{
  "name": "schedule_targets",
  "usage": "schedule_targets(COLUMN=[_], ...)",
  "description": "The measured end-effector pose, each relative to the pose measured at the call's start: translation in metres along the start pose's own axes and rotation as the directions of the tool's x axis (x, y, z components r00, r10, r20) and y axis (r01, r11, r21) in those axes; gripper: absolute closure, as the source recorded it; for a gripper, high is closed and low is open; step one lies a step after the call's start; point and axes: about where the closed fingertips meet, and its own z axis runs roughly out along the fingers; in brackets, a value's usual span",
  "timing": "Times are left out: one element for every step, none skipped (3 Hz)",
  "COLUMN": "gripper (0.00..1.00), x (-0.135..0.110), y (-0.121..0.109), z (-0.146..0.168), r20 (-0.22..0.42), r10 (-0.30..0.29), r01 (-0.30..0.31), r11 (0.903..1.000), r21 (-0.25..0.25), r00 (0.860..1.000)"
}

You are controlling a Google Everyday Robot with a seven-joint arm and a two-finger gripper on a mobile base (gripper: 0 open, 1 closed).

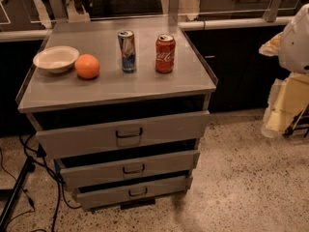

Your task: Open bottom drawer

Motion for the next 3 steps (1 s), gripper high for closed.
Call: schedule_targets(gripper=[0.00, 0.00, 0.00], x=[0.000, 0.004, 0.018], y=[0.000, 0.011, 0.046], z=[0.000, 0.015, 0.070], r20=[0.000, -0.004, 0.009], r10=[0.000, -0.042, -0.064], r01=[0.000, 0.042, 0.064], r11=[1.0000, 0.9991, 0.9950], r21=[0.000, -0.013, -0.076], r00=[1.000, 0.999, 0.998])
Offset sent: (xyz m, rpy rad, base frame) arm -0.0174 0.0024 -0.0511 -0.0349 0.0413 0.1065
